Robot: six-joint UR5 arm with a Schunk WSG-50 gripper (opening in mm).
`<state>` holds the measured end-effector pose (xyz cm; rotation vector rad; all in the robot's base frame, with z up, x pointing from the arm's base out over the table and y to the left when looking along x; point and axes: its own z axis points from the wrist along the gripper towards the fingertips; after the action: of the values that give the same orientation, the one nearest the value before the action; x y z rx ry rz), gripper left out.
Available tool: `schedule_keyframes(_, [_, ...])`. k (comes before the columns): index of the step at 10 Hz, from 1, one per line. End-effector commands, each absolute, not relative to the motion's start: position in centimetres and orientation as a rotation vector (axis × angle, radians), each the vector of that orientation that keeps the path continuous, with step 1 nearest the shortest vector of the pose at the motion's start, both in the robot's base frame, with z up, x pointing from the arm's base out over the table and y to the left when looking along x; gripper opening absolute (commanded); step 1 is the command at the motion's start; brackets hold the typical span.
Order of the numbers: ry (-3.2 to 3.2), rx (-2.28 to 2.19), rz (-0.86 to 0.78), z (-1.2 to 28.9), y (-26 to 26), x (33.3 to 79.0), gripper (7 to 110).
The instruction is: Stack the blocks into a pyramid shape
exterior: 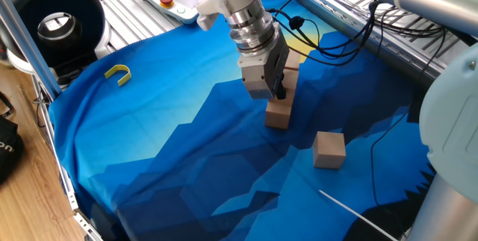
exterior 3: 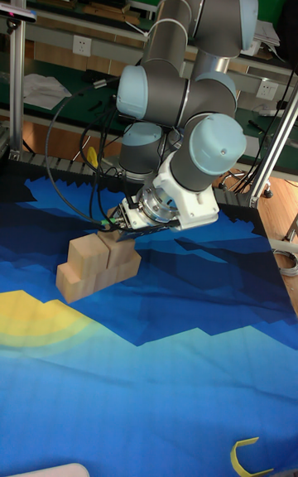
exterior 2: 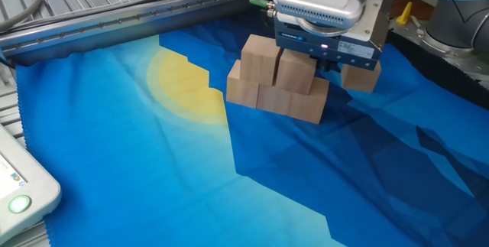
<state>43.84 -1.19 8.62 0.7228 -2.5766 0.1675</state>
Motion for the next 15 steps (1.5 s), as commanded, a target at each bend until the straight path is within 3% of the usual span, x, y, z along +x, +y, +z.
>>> schedule_keyframes(1, [-2.586, 0.719, 0.149, 8.6, -0.8, 43.9, 7])
schedule_keyframes(4, [-2.587, 0.712, 0.137, 8.6, -0.6, 43.8, 7])
schedule_keyframes(7, [-2.596, 0.629, -0.08, 9.2, 3.4, 42.6, 7])
schedule_keyframes(10, [-2.586, 0.619, 0.025, 13.5, 2.8, 44.2, 7])
schedule_keyframes(11, [-2.6, 0.626, -0.014, 16.3, 3.1, 45.6, 7])
schedule_keyframes(13, [-2.856, 0.762, -0.107, 18.2, 1.2, 53.5, 7])
schedule_keyframes(15, [-2.899, 0.971, 0.125, 18.6, -7.3, 59.2, 7])
